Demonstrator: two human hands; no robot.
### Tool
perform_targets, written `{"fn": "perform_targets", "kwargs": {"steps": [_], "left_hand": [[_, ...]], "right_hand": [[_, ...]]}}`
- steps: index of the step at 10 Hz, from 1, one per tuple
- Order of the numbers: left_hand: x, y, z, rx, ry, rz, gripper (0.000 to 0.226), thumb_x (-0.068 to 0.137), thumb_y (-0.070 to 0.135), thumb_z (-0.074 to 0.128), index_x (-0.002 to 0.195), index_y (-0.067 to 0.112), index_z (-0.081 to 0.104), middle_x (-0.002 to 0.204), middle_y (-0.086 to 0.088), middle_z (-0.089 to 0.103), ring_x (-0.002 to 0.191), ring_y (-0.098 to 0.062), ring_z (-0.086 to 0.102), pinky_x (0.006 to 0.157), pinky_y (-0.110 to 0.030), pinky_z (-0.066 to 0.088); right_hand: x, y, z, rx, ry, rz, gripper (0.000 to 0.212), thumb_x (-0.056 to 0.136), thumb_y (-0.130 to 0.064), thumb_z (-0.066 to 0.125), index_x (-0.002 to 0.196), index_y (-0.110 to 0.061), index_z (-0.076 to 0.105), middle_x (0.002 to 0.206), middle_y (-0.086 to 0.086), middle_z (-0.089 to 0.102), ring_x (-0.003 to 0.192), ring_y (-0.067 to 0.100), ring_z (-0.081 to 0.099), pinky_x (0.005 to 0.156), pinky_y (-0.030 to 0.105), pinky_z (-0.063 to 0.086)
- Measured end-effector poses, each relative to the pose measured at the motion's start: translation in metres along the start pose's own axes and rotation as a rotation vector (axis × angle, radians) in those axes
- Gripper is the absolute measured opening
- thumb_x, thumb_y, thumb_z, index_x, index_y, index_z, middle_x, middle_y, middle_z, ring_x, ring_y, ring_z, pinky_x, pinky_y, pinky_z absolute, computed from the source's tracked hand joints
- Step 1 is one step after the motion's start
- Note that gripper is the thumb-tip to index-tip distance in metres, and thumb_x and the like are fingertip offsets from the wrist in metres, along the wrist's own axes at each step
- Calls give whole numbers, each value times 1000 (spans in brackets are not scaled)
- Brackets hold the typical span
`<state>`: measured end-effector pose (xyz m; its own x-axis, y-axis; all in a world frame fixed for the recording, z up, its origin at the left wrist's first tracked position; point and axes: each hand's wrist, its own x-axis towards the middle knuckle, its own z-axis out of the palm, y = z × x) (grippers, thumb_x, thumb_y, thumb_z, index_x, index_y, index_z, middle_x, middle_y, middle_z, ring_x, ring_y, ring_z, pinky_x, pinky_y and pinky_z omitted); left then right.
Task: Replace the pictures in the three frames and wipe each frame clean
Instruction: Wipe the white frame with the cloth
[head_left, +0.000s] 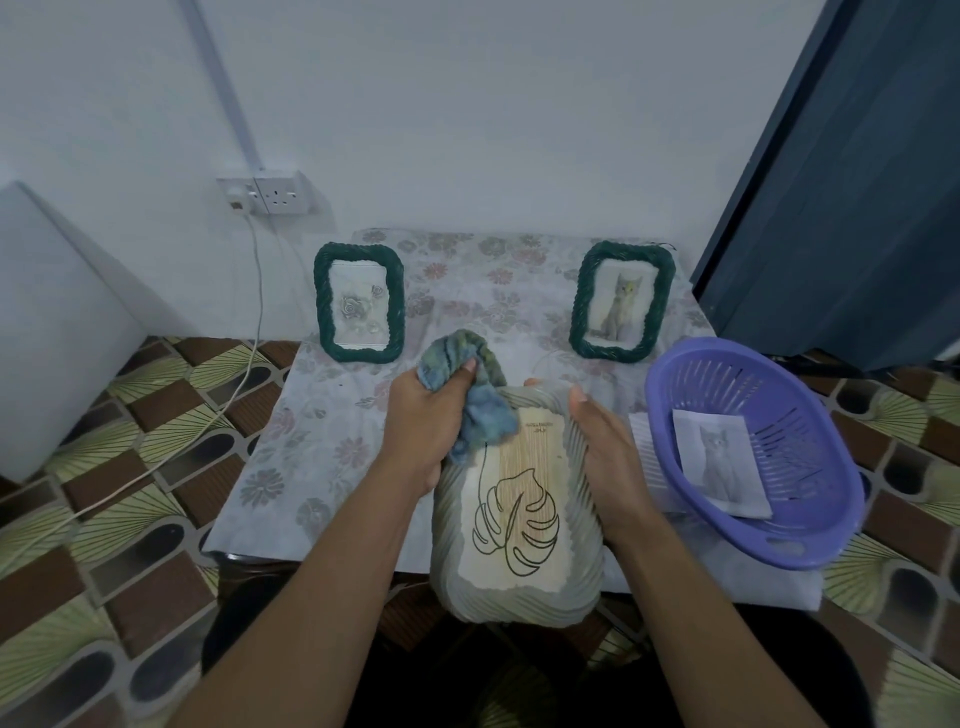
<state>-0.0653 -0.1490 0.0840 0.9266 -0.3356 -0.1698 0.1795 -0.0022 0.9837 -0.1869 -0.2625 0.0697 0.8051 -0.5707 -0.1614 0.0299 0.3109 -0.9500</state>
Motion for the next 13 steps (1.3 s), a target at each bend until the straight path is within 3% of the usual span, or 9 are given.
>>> {"fn": "perform_targets", "kwargs": {"steps": [2,3,4,5,7,8,9,10,13], "left_hand": [[3,-8,-23,-189,161,-131,35,88,46,67,96,12,69,79,-2,72,64,-11,68,53,-22,52],[1,-9,-34,-407,-78,-318,62,60,67,74,94,15,63,78,23,58,54,8,50,47,-7,37],[-2,-14,-37,-429,-46,-281,51,65,75,53,74,30,75,75,13,71,70,-1,66,60,-22,58],[-6,-12,-35,-411,-75,-269,52,64,73,47,67,30,76,65,15,72,61,-2,69,56,-24,59],[-17,-7,-19,-82,-329,-32,38,95,44,45,105,14,66,86,3,77,85,-11,73,70,-19,55],[-16,-10,-11,-3,-163,47,25,93,37,60,101,17,72,95,-2,77,95,-18,72,80,-29,56],[-14,-7,-7,-28,-79,18,23,89,35,69,94,14,73,88,-3,77,86,-17,74,72,-28,58],[-14,0,-7,-24,-115,-10,23,87,32,71,95,11,73,89,-4,77,86,-18,74,73,-29,59],[-17,14,-31,-89,-397,-199,30,74,23,70,100,7,71,95,-10,76,83,-21,74,70,-31,60]], "right_hand": [[2,-5,0,32,151,-31,87,71,-77,66,136,-20,59,136,3,62,124,21,60,109,50,44],[6,-10,-4,66,185,-38,78,77,-70,66,136,-19,58,133,5,64,121,24,63,106,51,47],[8,-15,-5,80,196,-30,52,98,-49,54,134,-12,58,126,9,68,114,24,67,101,47,52],[10,-15,-5,71,200,-31,45,103,-42,48,131,-9,60,123,10,70,114,25,67,100,46,52],[13,-20,1,76,220,-47,41,105,-33,44,126,-4,64,119,12,72,113,28,67,102,47,51],[11,-22,7,84,206,-61,43,105,-38,45,128,-7,64,122,11,70,115,27,66,104,49,50],[13,-18,8,98,179,-46,54,96,-53,53,129,-12,64,127,9,68,119,27,64,106,51,47],[13,-19,5,87,171,-36,42,105,-39,45,123,-8,67,116,9,73,111,25,69,97,43,53],[17,-28,-11,52,141,-2,36,106,-34,42,107,-13,72,93,2,78,85,15,74,66,24,59]]}}
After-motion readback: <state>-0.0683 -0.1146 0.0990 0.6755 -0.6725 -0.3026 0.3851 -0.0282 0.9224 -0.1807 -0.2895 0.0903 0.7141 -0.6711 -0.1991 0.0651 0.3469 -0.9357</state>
